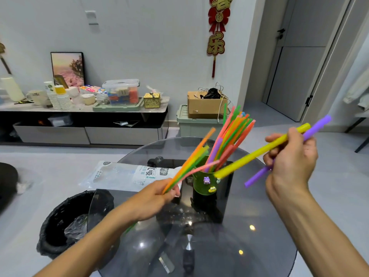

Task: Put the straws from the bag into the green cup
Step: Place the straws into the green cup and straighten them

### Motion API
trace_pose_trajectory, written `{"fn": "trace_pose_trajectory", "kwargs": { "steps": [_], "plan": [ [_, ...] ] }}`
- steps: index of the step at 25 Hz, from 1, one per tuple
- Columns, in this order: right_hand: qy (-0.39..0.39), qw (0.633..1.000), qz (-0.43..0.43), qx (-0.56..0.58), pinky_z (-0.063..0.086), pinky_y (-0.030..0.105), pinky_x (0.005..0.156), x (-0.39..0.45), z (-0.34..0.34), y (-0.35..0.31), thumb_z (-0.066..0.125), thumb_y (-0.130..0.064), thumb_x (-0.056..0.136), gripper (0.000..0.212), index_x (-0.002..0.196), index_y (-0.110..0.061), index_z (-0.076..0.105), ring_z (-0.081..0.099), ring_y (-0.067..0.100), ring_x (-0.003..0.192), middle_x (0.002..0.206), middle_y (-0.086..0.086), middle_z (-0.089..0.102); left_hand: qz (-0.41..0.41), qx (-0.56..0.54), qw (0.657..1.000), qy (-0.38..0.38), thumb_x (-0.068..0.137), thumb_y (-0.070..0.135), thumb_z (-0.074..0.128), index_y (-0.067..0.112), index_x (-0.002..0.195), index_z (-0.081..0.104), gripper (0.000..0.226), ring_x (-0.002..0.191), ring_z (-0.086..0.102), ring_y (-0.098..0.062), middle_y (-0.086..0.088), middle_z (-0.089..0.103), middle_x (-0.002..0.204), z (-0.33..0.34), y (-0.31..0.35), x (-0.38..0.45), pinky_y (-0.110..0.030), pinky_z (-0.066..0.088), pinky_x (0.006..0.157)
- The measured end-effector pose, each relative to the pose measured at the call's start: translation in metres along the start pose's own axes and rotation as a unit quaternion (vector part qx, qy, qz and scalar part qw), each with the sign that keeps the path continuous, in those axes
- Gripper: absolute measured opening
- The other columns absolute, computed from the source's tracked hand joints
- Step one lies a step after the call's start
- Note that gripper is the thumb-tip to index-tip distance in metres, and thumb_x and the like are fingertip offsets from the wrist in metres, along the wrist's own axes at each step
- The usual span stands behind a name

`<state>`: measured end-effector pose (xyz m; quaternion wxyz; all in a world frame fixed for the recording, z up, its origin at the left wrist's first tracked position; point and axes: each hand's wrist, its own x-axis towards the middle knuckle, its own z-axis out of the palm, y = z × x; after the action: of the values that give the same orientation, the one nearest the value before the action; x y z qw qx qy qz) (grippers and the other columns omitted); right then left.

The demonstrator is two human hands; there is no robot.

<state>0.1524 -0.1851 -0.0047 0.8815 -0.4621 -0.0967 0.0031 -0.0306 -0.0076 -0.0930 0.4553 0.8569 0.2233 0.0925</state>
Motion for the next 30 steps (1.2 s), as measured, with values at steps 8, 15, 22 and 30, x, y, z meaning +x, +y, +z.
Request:
{"fn": "trace_pose_trajectory", "kwargs": {
  "steps": [8,15,22,30],
  "plan": [
    [-0.185,0.978,0.071,-0.061,0.044,0.03,0.041,-0.033,0.006,0.02,0.04,0.003,0.093,0.024,0.092,-0.02,0.045,0.042,0.018,0.042,0.058,0.001,0.044,0.095,-0.236,0.945,0.208,0.082,0.05,0.061,-0.004,0.061,0.041,0.062,0.04,0.031,-0.016,-0.003,0.035,0.046,0.003,0.038,-0.003,-0.025,0.029,0.042],
    [-0.356,0.88,0.003,-0.314,0.048,0.038,0.085,-0.062,-0.004,0.072,0.047,-0.03,0.097,0.007,0.093,-0.033,0.053,0.06,0.019,0.083,0.078,-0.003,0.064,0.117,-0.266,0.938,0.189,0.08,0.038,0.063,0.014,0.07,0.058,0.026,0.04,0.046,-0.016,0.0,0.049,0.045,0.024,0.047,0.0,-0.025,0.041,0.045],
    [-0.304,0.882,-0.067,-0.354,0.051,0.039,0.068,-0.051,-0.011,0.064,0.043,-0.033,0.102,0.024,0.09,-0.017,0.056,0.061,0.02,0.067,0.074,0.002,0.068,0.098,-0.346,0.917,0.172,0.082,0.036,0.06,0.02,0.066,0.066,0.023,0.033,0.034,-0.011,0.004,0.038,0.04,0.029,0.042,-0.002,-0.023,0.036,0.037],
    [-0.35,0.828,-0.077,-0.431,0.049,0.042,0.075,-0.042,-0.018,0.056,0.041,-0.037,0.102,0.023,0.087,-0.023,0.052,0.059,0.021,0.085,0.08,-0.003,0.065,0.088,-0.342,0.923,0.153,0.074,0.034,0.07,0.019,0.064,0.068,0.018,0.032,0.04,-0.015,-0.002,0.044,0.039,0.037,0.046,-0.001,-0.025,0.044,0.039]
  ]
}}
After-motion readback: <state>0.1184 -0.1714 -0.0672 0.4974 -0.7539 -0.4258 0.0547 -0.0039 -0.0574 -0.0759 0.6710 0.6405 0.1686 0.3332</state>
